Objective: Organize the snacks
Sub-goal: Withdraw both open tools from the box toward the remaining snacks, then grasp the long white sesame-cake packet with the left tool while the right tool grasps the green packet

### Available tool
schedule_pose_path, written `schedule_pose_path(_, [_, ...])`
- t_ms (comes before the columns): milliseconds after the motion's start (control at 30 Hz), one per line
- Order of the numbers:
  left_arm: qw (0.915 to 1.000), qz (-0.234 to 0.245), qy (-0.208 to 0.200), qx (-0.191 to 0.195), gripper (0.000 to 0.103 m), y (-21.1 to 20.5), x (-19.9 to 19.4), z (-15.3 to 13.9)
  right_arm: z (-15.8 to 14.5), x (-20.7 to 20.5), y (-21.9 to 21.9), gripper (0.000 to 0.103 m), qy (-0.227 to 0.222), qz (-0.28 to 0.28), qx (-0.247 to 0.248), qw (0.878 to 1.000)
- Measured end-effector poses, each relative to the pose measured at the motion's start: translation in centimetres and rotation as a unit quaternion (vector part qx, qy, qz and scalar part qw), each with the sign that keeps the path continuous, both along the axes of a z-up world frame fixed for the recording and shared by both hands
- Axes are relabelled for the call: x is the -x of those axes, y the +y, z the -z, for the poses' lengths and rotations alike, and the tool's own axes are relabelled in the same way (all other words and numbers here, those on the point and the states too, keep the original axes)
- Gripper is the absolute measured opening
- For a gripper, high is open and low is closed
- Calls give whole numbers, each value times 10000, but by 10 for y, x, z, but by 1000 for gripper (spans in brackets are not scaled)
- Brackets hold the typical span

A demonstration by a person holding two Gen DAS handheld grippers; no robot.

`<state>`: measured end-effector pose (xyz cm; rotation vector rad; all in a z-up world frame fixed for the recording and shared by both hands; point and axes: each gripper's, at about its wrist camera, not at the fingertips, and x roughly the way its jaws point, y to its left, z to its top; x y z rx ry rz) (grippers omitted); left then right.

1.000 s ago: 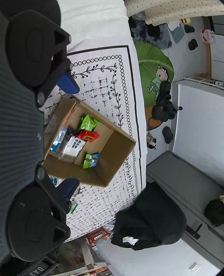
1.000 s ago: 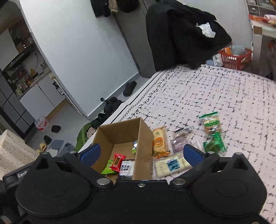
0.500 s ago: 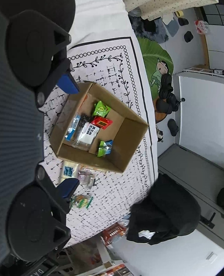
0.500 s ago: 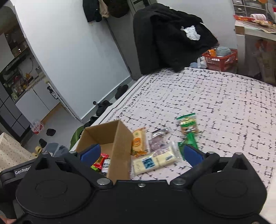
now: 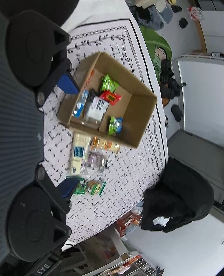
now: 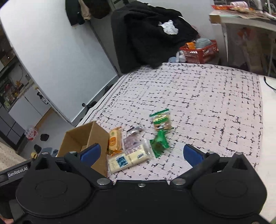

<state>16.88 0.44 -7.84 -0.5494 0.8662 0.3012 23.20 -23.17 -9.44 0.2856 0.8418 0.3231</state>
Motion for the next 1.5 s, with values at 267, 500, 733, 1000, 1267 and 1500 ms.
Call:
schedule_pose_path(267, [9988, 401, 10, -264, 101, -28, -21, 7, 18, -12, -21, 98, 216, 128, -179, 9995])
schedule_pose_path(500, [9928, 989, 145, -663, 99, -52, -46, 18, 35, -24, -31, 96, 425, 232, -419, 9979])
schedule_pose_path(733, [9804, 1606, 399, -1072, 96, -70, -72, 37, 58, -40, -35, 86, 649, 232, -534, 9962])
schedule_pose_path(1000, [9663, 2061, 712, -1370, 93, -81, -102, 61, 84, -56, -34, 77, 945, 199, -774, 9923])
schedule_pose_path(1267, [9579, 2322, 1038, -1334, 90, -91, -131, 87, 107, -73, -34, 74, 1222, 236, -933, 9878])
schedule_pose_path(1500, [9467, 2571, 1241, -1493, 90, -97, -146, 108, 122, -83, -41, 74, 1368, 347, -1080, 9841])
